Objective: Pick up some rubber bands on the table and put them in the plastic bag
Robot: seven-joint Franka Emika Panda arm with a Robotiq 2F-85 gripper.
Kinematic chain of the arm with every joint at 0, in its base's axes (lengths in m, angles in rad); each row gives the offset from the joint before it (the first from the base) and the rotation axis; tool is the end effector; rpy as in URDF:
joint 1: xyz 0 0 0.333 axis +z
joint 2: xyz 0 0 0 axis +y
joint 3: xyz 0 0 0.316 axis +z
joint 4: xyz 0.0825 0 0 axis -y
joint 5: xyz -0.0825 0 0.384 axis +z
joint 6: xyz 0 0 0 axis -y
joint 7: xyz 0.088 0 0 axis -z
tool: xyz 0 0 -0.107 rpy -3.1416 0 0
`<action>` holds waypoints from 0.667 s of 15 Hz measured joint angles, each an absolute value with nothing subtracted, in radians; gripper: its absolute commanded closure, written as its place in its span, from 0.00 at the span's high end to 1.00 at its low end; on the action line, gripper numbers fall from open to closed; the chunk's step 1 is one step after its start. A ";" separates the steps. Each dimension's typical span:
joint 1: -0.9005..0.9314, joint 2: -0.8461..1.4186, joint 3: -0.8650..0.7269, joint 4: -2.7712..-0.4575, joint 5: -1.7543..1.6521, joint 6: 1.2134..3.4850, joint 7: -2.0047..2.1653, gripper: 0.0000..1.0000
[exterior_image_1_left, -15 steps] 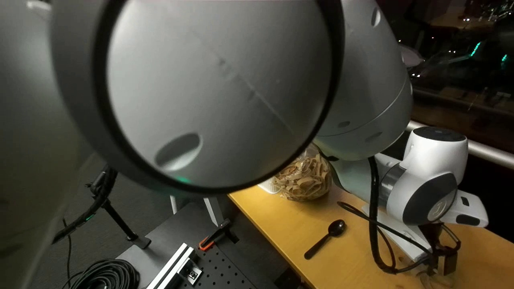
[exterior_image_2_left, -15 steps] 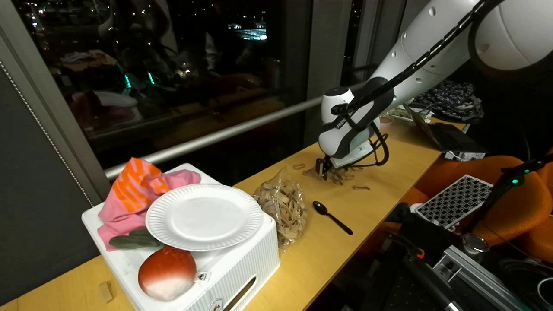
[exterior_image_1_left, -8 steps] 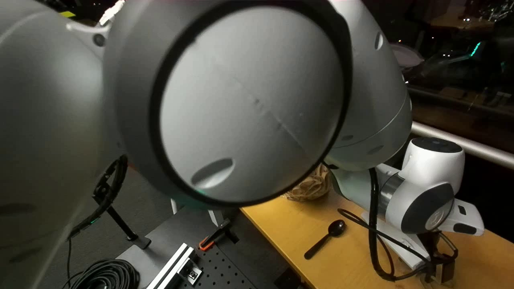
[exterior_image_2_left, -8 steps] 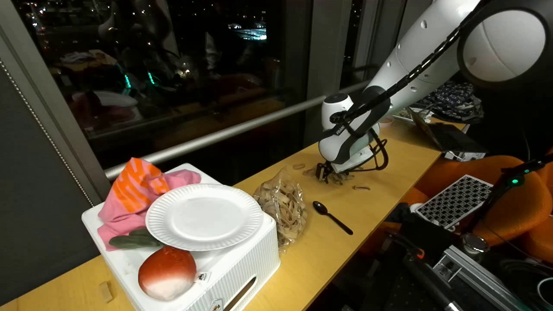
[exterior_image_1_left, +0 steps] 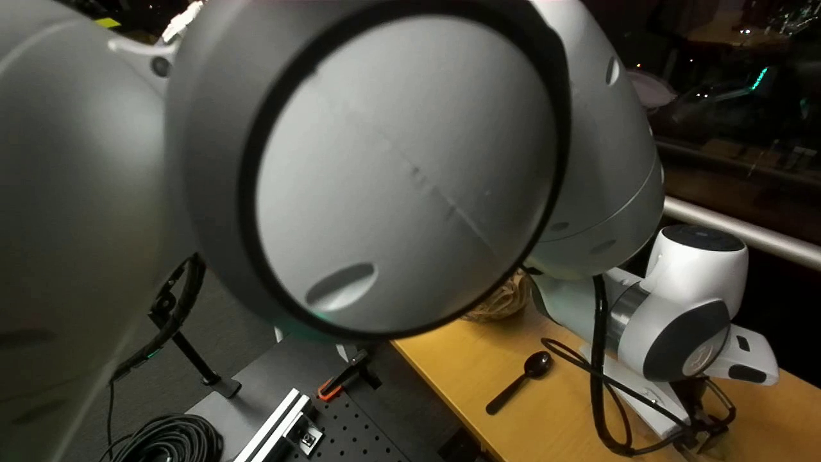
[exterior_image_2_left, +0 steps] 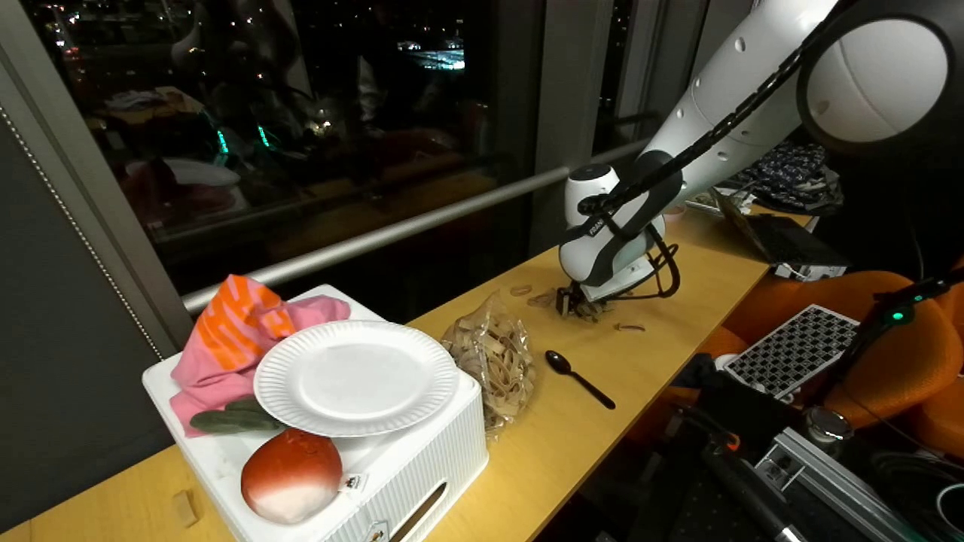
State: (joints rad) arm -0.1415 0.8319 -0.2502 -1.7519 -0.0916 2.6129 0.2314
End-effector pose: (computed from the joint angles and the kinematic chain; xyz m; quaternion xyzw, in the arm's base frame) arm 0.6133 -0.2388 0.1120 0.9669 -0.2269 0.0141 0.1163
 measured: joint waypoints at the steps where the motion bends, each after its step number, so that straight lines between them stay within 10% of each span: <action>1: -0.142 0.831 -0.255 -1.752 -0.092 2.613 0.231 0.26; 5: -0.144 0.812 -0.267 -1.779 -0.091 2.623 0.231 0.00; 10: -0.128 0.722 -0.234 -1.898 -0.054 2.644 0.232 0.03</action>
State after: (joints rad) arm -0.1282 0.7222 -0.2342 -1.8983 -0.0536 2.6436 0.2316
